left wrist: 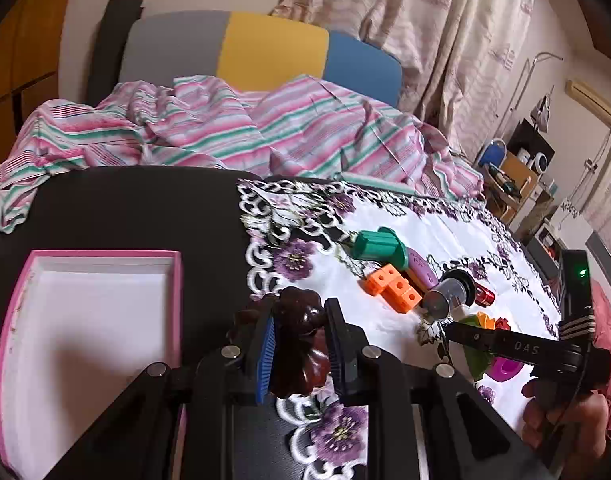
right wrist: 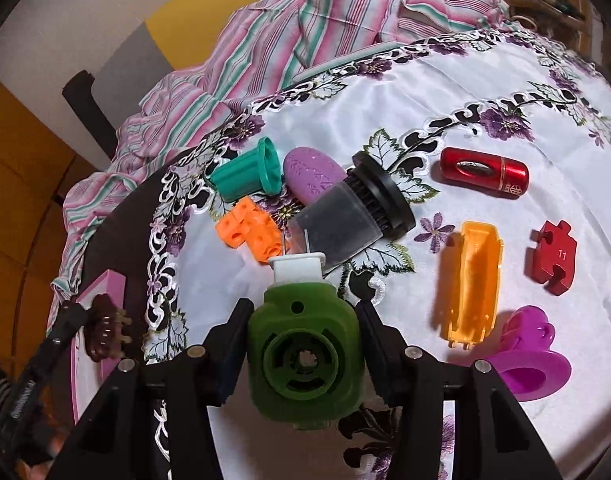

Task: Organize rigid objects
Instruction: 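Carry the brown knob into the pink tray with the left tool and release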

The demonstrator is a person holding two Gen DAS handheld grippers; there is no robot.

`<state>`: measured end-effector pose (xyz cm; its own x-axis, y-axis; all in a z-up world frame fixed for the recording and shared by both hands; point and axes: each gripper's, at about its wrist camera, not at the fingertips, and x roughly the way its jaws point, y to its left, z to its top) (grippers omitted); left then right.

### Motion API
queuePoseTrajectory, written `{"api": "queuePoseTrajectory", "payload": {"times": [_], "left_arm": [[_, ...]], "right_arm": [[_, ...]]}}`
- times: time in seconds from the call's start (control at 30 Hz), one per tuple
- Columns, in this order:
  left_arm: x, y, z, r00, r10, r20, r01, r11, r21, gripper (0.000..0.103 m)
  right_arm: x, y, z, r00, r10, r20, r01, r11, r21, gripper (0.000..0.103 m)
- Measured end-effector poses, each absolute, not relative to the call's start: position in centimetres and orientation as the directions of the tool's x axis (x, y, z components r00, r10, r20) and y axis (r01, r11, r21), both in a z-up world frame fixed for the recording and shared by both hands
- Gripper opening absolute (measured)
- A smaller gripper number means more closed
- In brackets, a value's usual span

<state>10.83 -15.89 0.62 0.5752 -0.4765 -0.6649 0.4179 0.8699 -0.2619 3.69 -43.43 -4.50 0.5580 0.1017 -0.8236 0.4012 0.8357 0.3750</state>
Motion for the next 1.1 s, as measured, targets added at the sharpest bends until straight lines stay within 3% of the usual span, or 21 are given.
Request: {"api": "queuePoseTrajectory", "payload": {"times": [0.7, 1.1], "left_arm": [[17.2, -0.4, -2.3, 0.643, -0.266, -0.718, 0.131, 0.962, -0.239, 0.023], [21.2, 1.6, -3.2, 0.665, -0.21, -0.717, 0.084, 0.975, -0.207, 0.025]], "right_arm": [[4.2, -39.6, -3.6, 0.573, 0.125, -0.81, 0.24, 0.919, 0.311, 0.053], [4.4, -39.8, -3.9, 0.567, 0.121, -0.815, 0.253, 0.916, 0.312, 0.053]]}}
